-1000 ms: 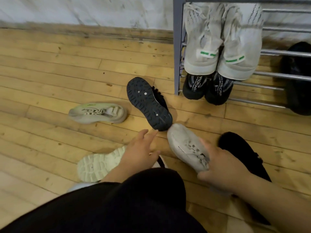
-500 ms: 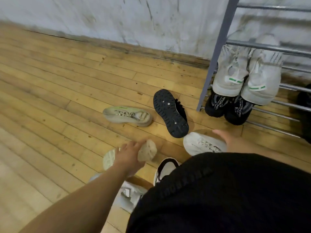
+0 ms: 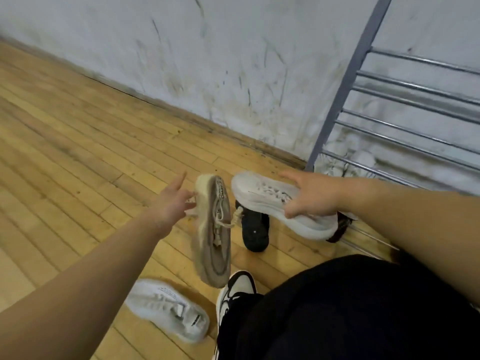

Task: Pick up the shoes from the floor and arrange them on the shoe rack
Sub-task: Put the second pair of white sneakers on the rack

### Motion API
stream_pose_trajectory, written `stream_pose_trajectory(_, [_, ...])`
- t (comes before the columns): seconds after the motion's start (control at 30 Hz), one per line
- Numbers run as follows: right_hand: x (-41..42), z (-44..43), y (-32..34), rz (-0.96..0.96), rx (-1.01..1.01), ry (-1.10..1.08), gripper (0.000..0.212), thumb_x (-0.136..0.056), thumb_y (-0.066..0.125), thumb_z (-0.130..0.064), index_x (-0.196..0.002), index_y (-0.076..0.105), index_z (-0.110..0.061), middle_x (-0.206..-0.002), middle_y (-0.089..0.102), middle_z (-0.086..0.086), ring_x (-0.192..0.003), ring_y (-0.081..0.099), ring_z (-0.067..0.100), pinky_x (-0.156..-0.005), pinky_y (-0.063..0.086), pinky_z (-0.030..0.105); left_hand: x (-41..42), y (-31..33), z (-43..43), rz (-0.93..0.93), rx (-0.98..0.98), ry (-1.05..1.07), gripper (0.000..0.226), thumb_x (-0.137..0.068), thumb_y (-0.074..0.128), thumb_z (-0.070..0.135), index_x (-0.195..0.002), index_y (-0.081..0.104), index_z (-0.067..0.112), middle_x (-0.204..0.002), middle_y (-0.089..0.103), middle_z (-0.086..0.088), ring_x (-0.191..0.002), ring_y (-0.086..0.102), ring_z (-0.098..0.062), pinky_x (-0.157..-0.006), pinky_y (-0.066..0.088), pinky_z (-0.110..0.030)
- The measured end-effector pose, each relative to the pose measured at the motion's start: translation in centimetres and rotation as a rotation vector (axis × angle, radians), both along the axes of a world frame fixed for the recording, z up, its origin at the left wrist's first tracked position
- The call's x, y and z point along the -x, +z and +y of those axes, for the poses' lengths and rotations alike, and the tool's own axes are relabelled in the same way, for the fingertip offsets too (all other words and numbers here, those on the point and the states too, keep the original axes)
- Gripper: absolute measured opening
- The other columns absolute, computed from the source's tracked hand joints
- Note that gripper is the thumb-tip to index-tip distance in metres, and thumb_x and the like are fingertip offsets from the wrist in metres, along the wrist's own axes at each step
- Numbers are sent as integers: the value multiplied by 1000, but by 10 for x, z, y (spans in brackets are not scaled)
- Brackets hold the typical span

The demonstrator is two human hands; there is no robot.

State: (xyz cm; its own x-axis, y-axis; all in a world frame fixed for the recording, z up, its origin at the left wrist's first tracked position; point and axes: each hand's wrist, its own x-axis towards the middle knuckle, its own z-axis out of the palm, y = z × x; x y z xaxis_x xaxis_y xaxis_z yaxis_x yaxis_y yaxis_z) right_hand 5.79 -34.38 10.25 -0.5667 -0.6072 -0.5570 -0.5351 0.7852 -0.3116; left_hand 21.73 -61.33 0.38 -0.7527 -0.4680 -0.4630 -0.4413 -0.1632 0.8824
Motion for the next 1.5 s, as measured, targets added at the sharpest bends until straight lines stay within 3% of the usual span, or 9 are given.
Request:
stream_pose_trajectory(0.1, [-14, -14, 30, 74, 23, 39, 108, -80, 79, -42, -163, 11, -36, -161, 38, 6, -131, 51, 28, -106, 47, 40, -20, -2, -3, -88, 323, 117, 63, -103, 51, 32, -158, 24, 43, -147, 54, -6, -95, 61, -21, -74, 51, -34])
stream_pose_trajectory(0.3, [-60, -37, 24, 127, 14, 116, 108, -79, 79, -44, -164, 12, -30, -158, 43, 6, -122, 57, 28, -97, 53, 38, -95, -47, 18, -294, 411, -90, 58, -99, 61, 39, -153, 39, 38, -141, 54, -6, -71, 60, -9, -57, 46, -23])
stream_pose_trajectory(0.63, [-82, -49, -1, 138, -49, 332, 114, -72, 79, -47, -163, 10, -38, -134, 54, -3, -80, 53, 10, -63, 42, 25, -171, -144, 90, -574, 380, -520, 61, -97, 57, 40, -154, 42, 25, -146, 53, -5, -121, 58, -21, -88, 48, -24])
stream_pose_trajectory(0.8, [-71, -51, -6, 121, -41, 299, 107, -76, 80, -40, -162, 17, -36, -129, 57, -1, -95, 54, 17, -72, 44, 28, -164, -163, 103, -546, 373, -422, 18, -93, 57, 25, -109, 64, 31, -109, 63, -1, -77, 57, -10, -62, 48, -19])
stream_pose_trajectory(1.07, [-52, -50, -13, 107, -76, 280, 103, -77, 81, -40, -160, 19, -34, -124, 58, -3, -99, 59, 20, -83, 51, 35, -177, -155, 96, -535, 286, -196, 42, -98, 58, 17, -139, 59, 24, -135, 62, -8, -91, 69, -19, -70, 55, -25])
stream_pose_trajectory(1.17, [-44, -46, -14, 137, -68, 245, 105, -75, 80, -43, -160, 20, -33, -137, 60, 6, -109, 61, 26, -94, 54, 43, -175, -136, 85, -471, 219, -32, 48, -99, 51, 13, -145, 55, 24, -146, 54, -14, -68, 60, -9, -54, 48, -24])
stream_pose_trajectory(1.27, [-40, -40, -9, 157, -44, 175, 112, -72, 80, -46, -163, 15, -32, -146, 54, 7, -114, 59, 27, -93, 52, 38, -169, -105, 74, -377, 184, 56, 50, -101, 41, 1, -147, 52, 17, -114, 67, -28, -45, 50, -7, -44, 42, -22])
stream_pose_trajectory(1.4, [-44, -27, 9, 208, 40, 72, 112, -74, 81, -46, -164, 17, -28, -158, 43, 5, -129, 52, 27, -97, 44, 32, -155, -62, 60, -322, 178, 238, 47, -99, 41, 0, -140, 58, 15, -80, 60, -2, -70, 63, -24, -78, 61, -45])
stream_pose_trajectory(1.5, [-55, -16, 25, 247, 120, 2, 102, -77, 81, -41, -160, 25, -29, -146, 53, 7, -103, 53, 22, -77, 42, 28, -148, -23, 60, -261, 175, 314, 48, -96, 43, 4, -137, 62, 21, -79, 59, 1, -71, 58, -29, -75, 61, -52])
